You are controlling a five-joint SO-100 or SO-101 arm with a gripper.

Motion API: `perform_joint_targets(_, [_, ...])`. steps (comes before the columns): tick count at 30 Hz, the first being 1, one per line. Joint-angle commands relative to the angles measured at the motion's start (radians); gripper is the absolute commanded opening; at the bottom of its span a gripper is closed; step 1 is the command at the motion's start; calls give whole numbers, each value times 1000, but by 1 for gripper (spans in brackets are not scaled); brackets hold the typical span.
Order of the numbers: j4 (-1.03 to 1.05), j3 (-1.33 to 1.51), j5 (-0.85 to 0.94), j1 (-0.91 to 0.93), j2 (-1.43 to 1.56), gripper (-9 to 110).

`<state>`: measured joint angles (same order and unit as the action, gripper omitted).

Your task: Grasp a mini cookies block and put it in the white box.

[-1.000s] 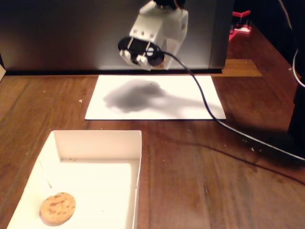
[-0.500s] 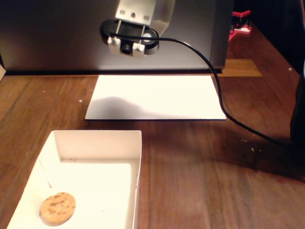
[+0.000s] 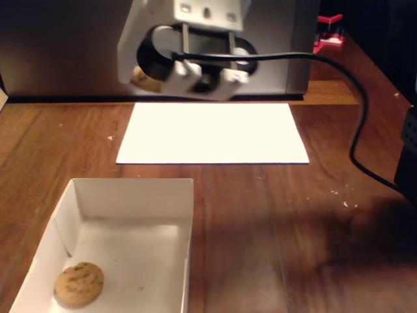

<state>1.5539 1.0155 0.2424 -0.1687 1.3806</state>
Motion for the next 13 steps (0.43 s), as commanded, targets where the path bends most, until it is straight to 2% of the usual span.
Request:
perform_joint_targets(1, [-11,-78,-9,-83,163,17])
perform_joint_targets(13, [-176,-60,-92,-143,55,17])
